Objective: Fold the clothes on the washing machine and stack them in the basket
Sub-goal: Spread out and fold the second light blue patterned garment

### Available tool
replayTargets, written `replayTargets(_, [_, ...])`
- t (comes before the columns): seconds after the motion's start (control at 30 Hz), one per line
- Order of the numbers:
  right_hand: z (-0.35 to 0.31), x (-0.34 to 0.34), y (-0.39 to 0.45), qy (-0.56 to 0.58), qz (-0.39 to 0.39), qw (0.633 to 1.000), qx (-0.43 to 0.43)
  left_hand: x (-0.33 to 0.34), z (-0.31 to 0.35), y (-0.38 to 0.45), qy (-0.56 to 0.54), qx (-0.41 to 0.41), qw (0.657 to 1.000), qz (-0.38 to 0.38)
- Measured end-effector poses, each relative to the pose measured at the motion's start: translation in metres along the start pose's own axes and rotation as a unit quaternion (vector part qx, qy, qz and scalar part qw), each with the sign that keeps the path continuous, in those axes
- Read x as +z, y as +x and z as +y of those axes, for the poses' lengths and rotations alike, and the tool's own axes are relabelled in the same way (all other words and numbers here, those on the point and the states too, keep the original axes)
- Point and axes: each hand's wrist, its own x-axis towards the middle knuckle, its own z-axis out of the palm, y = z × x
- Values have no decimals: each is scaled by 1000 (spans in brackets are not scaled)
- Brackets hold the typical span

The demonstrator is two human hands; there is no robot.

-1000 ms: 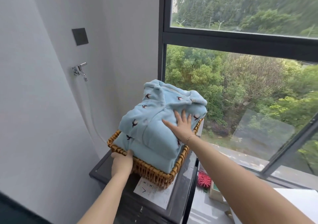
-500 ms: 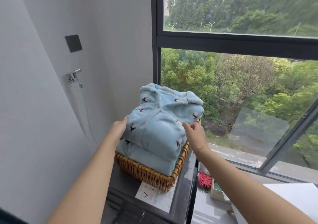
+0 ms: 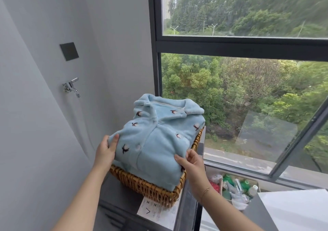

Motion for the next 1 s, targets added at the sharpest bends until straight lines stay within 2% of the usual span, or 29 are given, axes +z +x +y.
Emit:
replayTargets(0.1, [-3, 0, 7, 5, 22, 1000, 8, 4, 19, 4, -105, -157, 981, -53])
replayTargets(0.17, [-8, -2, 16, -34, 57, 998, 11, -1, 28, 19, -106, -222, 964, -102])
replayTargets(0.27, [-19, -6, 36, -52, 110, 992, 40, -4, 40, 39, -88, -249, 951, -162])
replayTargets(0.37, [-27, -6, 58, -36, 113, 990, 74, 2, 52, 49, -63, -239, 947, -205])
replayTargets(0.43, [-27, -9, 69, -44, 116, 990, 65, 9, 50, 51, -44, -214, 960, -175])
replayTargets(0.53, [-32, -30, 78, 4, 143, 988, 51, 7, 36, 51, -109, -210, 967, -94])
replayTargets(0.6, [-40, -48, 82, 30, 156, 987, 37, 1, 33, 47, -101, -208, 971, -55])
replayTargets(0.67, [-53, -57, 92, -9, 147, 989, 5, -2, 36, 51, -57, -209, 973, -74])
replayTargets(0.77, [-72, -45, 109, -120, 136, 978, -98, 3, 54, 63, -64, -264, 946, -179])
replayTargets(0.83, [-88, -28, 117, -198, 128, 952, -196, 8, 59, 76, -84, -297, 927, -211])
replayTargets(0.9, [-105, -11, 130, -281, 93, 920, -257, 14, 58, 86, -86, -321, 916, -224])
replayTargets(1.0, [-127, 15, 163, -423, 13, 871, -249, 24, 54, 93, -97, -334, 907, -237])
